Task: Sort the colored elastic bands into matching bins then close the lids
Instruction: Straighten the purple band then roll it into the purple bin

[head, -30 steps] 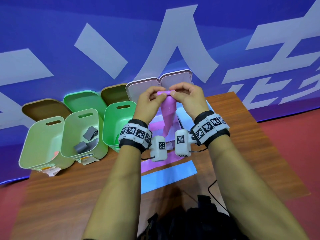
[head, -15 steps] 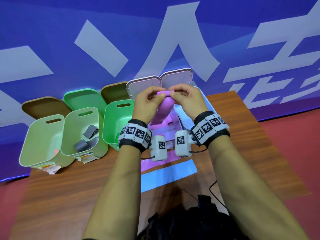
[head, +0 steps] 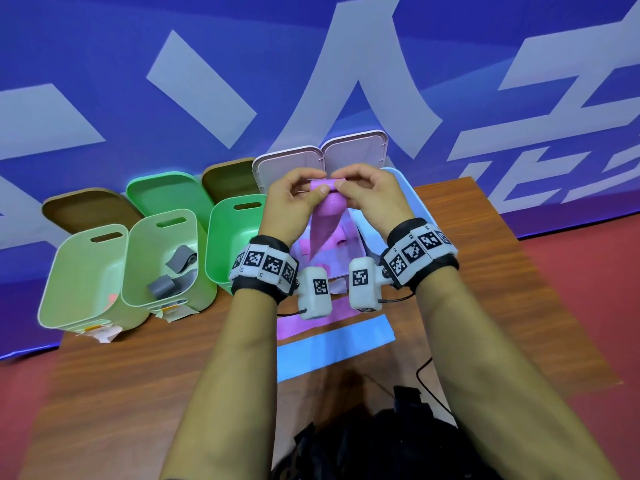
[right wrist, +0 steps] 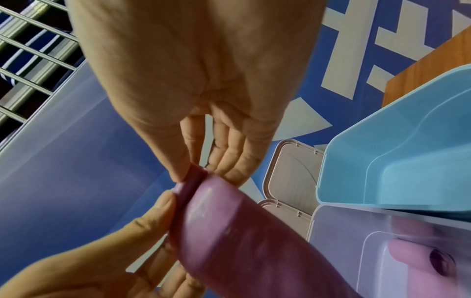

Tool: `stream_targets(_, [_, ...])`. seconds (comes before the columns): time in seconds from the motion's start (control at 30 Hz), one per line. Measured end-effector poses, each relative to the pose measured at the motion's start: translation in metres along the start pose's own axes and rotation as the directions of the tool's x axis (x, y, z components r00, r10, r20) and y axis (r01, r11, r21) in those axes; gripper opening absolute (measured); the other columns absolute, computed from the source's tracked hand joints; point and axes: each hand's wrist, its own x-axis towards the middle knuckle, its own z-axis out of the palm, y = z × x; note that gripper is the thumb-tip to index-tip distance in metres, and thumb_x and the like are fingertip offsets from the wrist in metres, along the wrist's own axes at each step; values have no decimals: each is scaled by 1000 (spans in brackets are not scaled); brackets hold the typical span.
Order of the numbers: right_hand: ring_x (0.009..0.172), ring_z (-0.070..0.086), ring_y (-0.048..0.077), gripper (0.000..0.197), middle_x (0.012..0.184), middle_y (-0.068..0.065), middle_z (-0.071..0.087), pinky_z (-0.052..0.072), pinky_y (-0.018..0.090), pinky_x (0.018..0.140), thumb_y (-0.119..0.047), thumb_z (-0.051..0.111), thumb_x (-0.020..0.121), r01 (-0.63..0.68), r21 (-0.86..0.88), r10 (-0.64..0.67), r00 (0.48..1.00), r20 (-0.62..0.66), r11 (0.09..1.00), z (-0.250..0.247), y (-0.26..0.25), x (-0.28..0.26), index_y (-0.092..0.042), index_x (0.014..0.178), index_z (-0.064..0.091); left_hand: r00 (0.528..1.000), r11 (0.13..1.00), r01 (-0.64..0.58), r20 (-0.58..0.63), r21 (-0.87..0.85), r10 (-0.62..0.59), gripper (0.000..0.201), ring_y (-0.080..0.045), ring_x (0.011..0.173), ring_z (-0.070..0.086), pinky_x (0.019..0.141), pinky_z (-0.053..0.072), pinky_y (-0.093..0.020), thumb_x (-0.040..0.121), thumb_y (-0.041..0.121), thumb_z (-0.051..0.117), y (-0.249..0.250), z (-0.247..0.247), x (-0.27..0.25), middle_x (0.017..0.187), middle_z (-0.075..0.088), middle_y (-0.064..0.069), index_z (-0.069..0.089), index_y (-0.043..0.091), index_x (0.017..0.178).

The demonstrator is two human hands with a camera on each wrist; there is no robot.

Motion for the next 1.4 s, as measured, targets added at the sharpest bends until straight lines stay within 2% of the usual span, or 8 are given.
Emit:
stream_targets(0.17, [88, 67, 19, 16, 94, 14, 70, 57, 33, 90, 1, 65, 89, 25, -17, -26, 999, -22, 1000, -2, 0, -2, -9, 99, 70, 995, 995, 94, 34, -28, -93, 6, -19, 89, 66, 91, 55, -46, 91, 15, 67, 1, 1, -4, 93, 71, -11, 68, 11, 95])
stream_targets(0.3, [85, 67, 15, 20, 93, 9, 72, 55, 24, 83, 4, 65, 85, 25, -60, -28, 999, -47, 998, -3, 1, -2, -10, 98, 71, 998, 999, 41, 53, 22, -42, 6, -20, 83, 64, 90, 54, -49, 92, 14, 64, 1, 2, -4, 88, 70, -11, 68, 10, 93])
stream_targets(0.53, [88, 66, 22, 13, 93, 14, 68, 58, 40, 89, -3, 63, 90, 22, 3, -22, 998, -57, 1000, -4, 6, 1, -13, 94, 70, 997, 999, -2, 74, 45, -1, 14, -16, 86, 65, 86, 54, -37, 90, 6, 65, 2, 1, -4, 92, 71, -5, 67, 17, 98])
stream_targets(0.8, [93, 68, 23, 17, 96, 14, 72, 57, 34, 90, 1, 66, 85, -7, 41, 9, 998, -56, 999, -5, 4, -2, -12, 95, 72, 999, 999, 7, 50, 42, -9, 11, -18, 87, 63, 92, 53, -52, 92, 10, 64, 6, 5, -4, 93, 71, -5, 69, 20, 92])
stream_targets(0.97, [87, 67, 19, 11, 96, 14, 70, 59, 28, 83, -4, 62, 94, -55, 108, 63, 996, -64, 993, -1, 0, 0, -4, 104, 66, 998, 999, 51, 21, 3, -52, 15, -20, 92, 65, 87, 56, -42, 87, 13, 67, 9, 5, 1, 99, 71, -12, 67, 16, 101])
stream_targets(1.07, [88, 67, 22, 12, 96, 16, 69, 57, 35, 88, -5, 65, 92, -38, 66, 43, 996, -77, 997, -1, 2, 2, -6, 104, 67, 991, 991, 133, 14, -27, -133, 16, -19, 86, 65, 78, 56, -33, 93, 11, 64, 8, 7, 2, 91, 70, -7, 64, 7, 109])
stream_targets(1.27, [91, 65, 20, 20, 96, 13, 68, 56, 33, 89, 1, 65, 87, -10, 43, 13, 998, -65, 999, -4, 0, 4, -11, 103, 69, 997, 997, 71, 24, 13, -71, 3, -21, 82, 65, 84, 55, -45, 93, 11, 65, 8, 8, 1, 84, 71, -10, 67, 11, 96])
stream_targets(1.4, [82, 67, 16, 6, 92, 10, 69, 58, 28, 79, -7, 64, 94, -43, 89, 49, 997, -67, 995, -2, -2, 5, -10, 99, 66, 999, 999, 46, 14, 13, -46, 13, -21, 84, 66, 83, 55, -38, 91, 3, 65, 12, 6, 2, 89, 71, -12, 63, 11, 100])
